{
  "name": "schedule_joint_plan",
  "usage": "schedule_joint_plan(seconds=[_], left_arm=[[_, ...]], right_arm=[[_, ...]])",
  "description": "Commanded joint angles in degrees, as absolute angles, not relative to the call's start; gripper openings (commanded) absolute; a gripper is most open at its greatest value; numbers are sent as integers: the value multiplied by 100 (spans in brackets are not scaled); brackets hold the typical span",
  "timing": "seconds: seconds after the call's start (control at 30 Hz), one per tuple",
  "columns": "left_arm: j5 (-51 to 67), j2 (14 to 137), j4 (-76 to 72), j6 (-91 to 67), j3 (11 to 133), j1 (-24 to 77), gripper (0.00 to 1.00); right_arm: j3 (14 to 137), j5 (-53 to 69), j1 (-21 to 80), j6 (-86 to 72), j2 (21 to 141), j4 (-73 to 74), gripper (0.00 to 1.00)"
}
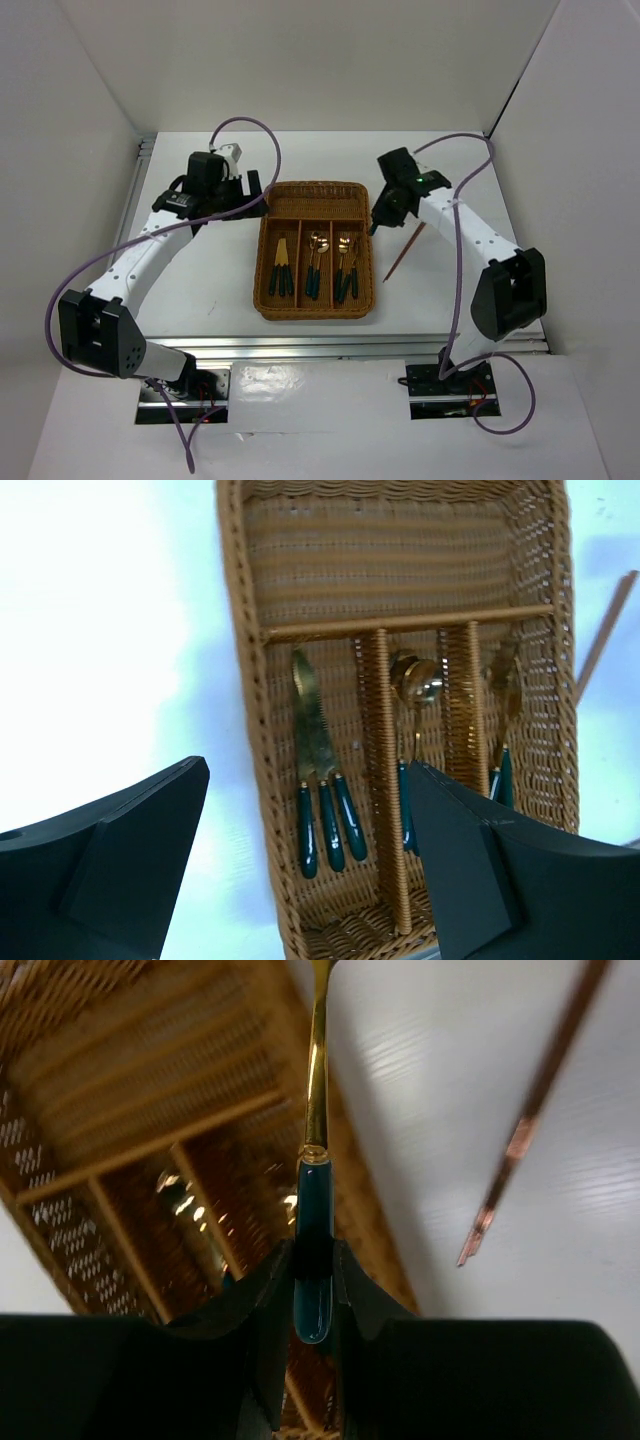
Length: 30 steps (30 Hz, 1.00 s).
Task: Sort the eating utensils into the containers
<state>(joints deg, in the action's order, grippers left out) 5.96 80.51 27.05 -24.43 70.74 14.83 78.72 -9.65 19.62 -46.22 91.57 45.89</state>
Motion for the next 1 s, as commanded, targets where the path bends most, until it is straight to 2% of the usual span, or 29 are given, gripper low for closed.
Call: schedule_joint_plan(seconds=[0.0,0.27,0.47,0.9,0.93,0.97], left_arm=[[273,7954,2838,-2575,7242,1354,95],[88,7621,3067,-2733,6935,1055,95],[88,7217,3067,-2672,6724,888,95],[79,6680,3067,-2558,6416,782,97],[79,6680,3067,-2558,6416,782,97],[79,6680,3067,-2558,6364,782,97]], right_arm=[[8270,-703,2582,-4474,9289,4589,6],[8280,-966,4110,-4658,9492,4641,6],[7999,-1020,4763,-4887,9737,4421,6],[8051,-967,4948,-4887,10590,4245,6],[8103,-967,4948,-4887,10591,4245,7],[8104,-967,4948,-4835,10669,4245,13]])
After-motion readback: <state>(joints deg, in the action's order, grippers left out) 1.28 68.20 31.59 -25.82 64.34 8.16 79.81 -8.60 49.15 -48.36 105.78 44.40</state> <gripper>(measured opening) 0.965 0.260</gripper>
